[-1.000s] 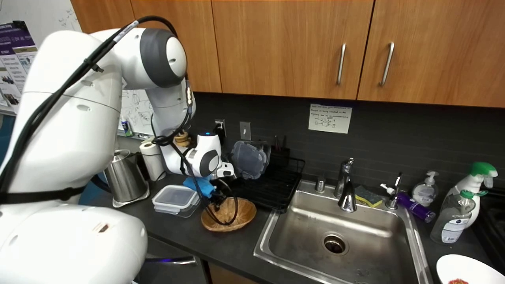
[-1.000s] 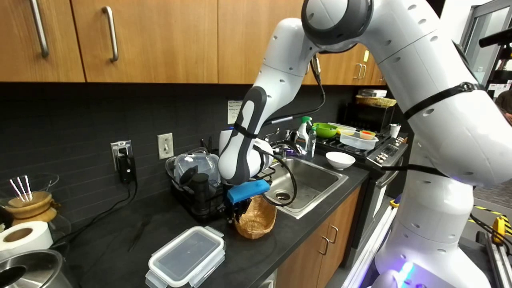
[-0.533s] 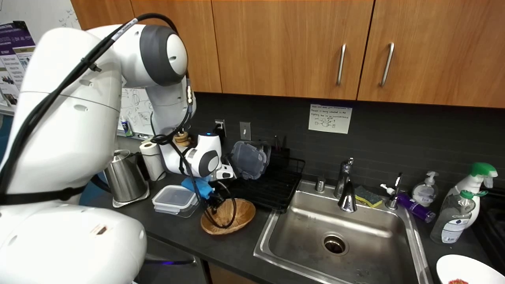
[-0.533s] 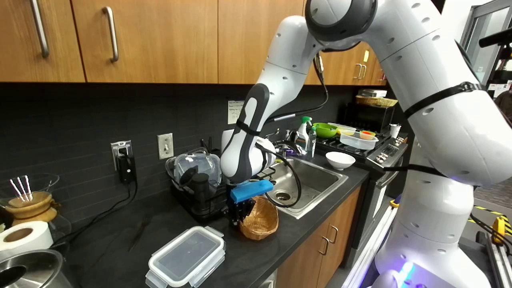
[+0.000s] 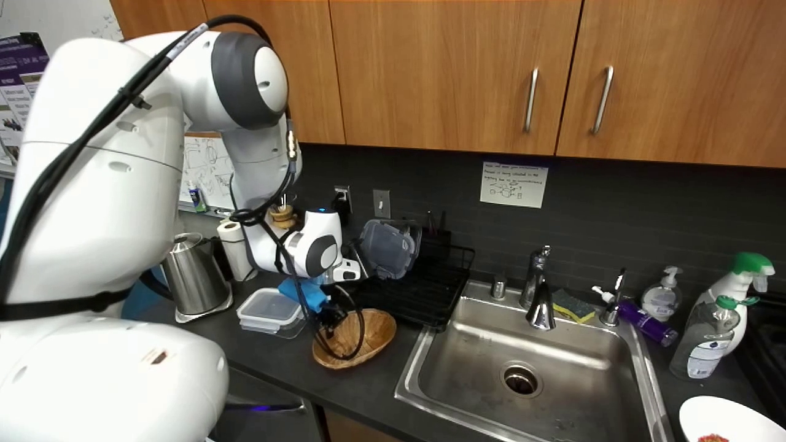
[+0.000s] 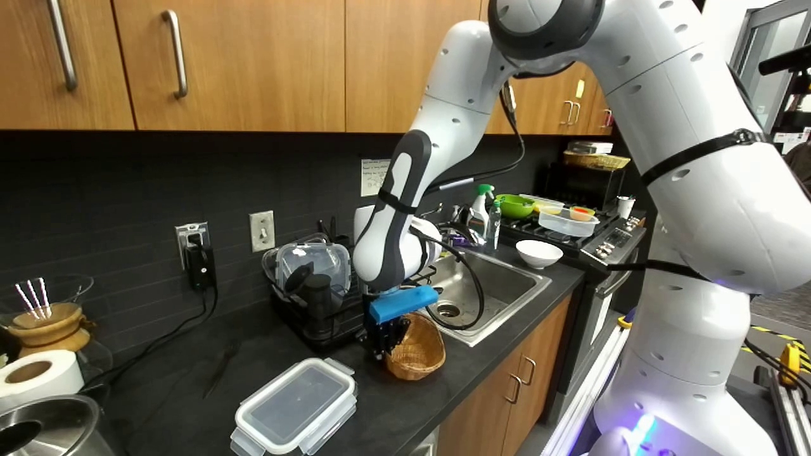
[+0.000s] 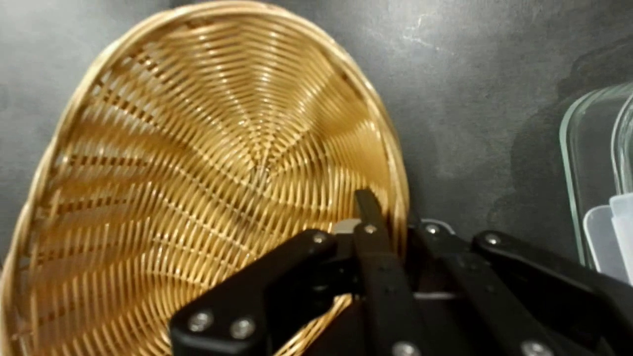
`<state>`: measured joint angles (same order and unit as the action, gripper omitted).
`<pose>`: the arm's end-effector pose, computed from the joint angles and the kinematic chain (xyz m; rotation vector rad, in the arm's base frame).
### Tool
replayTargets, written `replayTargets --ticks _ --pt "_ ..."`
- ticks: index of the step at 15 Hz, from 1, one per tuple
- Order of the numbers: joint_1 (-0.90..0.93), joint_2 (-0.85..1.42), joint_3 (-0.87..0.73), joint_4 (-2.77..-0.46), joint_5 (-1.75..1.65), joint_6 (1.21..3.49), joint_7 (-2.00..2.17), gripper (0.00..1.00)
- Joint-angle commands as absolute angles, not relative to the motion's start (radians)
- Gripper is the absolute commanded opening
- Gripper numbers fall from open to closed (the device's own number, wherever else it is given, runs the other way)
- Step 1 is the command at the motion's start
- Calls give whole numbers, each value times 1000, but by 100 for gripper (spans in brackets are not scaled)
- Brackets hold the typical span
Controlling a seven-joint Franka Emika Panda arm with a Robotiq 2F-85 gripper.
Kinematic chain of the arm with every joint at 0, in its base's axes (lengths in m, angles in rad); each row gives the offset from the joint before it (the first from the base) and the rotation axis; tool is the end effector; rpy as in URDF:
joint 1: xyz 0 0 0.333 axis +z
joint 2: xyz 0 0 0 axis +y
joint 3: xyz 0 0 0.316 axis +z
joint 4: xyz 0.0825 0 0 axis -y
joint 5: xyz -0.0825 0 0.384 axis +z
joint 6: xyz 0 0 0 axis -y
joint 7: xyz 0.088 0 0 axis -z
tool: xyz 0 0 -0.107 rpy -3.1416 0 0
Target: Put the bowl on the lunch box
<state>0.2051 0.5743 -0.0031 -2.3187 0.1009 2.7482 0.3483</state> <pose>0.4778 0.0935 0.0830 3.1000 -0.3768 -0.2304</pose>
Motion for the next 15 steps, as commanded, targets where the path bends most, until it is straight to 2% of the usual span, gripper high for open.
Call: replayTargets --ticks 1,9,15 --pt "252 514 -31 -2390 92 2763 406 2" --pt "295 412 -55 -2499 81 2770 474 2" --pt "333 367 -79 -2502 34 2694 550 2"
